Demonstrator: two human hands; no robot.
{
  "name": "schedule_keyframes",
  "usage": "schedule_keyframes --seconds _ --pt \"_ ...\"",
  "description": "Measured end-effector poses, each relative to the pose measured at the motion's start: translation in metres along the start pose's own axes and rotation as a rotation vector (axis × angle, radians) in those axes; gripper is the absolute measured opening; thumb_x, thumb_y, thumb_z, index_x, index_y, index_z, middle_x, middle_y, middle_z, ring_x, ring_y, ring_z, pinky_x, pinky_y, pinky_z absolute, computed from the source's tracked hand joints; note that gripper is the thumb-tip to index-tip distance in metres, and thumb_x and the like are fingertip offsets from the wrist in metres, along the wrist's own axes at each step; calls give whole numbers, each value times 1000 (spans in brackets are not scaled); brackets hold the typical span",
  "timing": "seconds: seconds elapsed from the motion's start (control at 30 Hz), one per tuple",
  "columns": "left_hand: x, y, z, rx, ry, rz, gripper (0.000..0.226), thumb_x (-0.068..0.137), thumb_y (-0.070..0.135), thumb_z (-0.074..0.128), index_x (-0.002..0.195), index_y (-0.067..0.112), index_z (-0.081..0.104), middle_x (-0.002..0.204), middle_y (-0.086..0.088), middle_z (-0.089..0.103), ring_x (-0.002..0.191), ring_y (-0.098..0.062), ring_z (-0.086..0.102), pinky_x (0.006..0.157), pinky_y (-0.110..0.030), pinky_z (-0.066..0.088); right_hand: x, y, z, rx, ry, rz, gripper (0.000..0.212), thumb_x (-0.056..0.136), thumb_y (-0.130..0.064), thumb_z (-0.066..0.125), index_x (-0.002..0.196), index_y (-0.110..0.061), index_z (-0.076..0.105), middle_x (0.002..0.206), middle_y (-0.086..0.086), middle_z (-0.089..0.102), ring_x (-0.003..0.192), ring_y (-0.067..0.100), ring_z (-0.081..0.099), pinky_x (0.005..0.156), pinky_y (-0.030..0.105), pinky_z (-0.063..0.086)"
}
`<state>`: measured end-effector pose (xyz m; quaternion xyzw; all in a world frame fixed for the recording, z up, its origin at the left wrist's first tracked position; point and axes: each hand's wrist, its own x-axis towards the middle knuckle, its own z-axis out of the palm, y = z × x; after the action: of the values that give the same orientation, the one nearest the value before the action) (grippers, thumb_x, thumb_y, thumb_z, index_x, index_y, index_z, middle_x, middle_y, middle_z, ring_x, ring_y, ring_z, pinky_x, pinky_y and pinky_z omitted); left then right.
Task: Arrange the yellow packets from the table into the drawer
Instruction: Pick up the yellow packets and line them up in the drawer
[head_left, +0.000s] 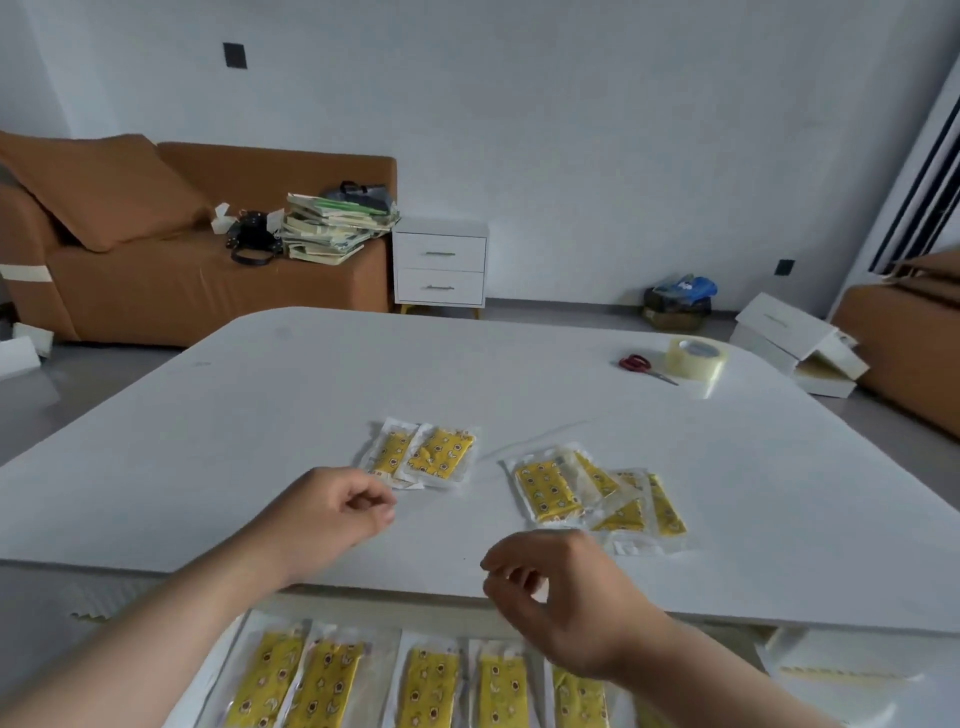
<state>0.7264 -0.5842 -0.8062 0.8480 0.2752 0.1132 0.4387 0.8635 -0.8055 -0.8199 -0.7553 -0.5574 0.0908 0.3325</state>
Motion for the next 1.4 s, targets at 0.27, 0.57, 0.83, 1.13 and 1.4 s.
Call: schedule_keyframes --seconds 0.27,0.57,0.83,1.13,1.4 --pt "108 6 33 -32 207 -120 13 85 18 71 81 5 69 76 -6 62 61 -13 55 47 -17 43 48 76 -33 -173 284 294 15 88 -31 61 95 -28 74 89 -15 68 84 6 63 77 22 51" --pt "150 -24 35 480 314 -335 45 69 62 56 78 18 54 100 -8 63 95 -33 58 69 -31 43 84 118 -15 -600 76 640 64 78 -78 42 104 -22 61 105 0 57 106 25 51 94 35 41" --pt "158 -19 62 758 310 -265 69 76 73 54 120 19 60 120 -9 54 115 -29 51 87 -34 43 88 112 -24 -487 57 667 42 83 -53 59 107 -18 51 104 0 54 107 25 50 89 32 40" --pt "166 -20 60 638 301 -231 20 82 32 61 92 17 51 101 -5 52 96 -29 51 73 -31 41 85 117 -41 -169 227 762 18 79 -25 73 91 -16 64 82 -1 62 76 23 63 65 34 54" --pt "166 -15 52 543 350 -237 20 77 17 57 94 15 46 91 -2 57 88 -29 56 70 -31 44 76 134 -73 246 445 838 20 84 -12 72 99 -23 65 80 2 71 63 21 69 50 24 48"
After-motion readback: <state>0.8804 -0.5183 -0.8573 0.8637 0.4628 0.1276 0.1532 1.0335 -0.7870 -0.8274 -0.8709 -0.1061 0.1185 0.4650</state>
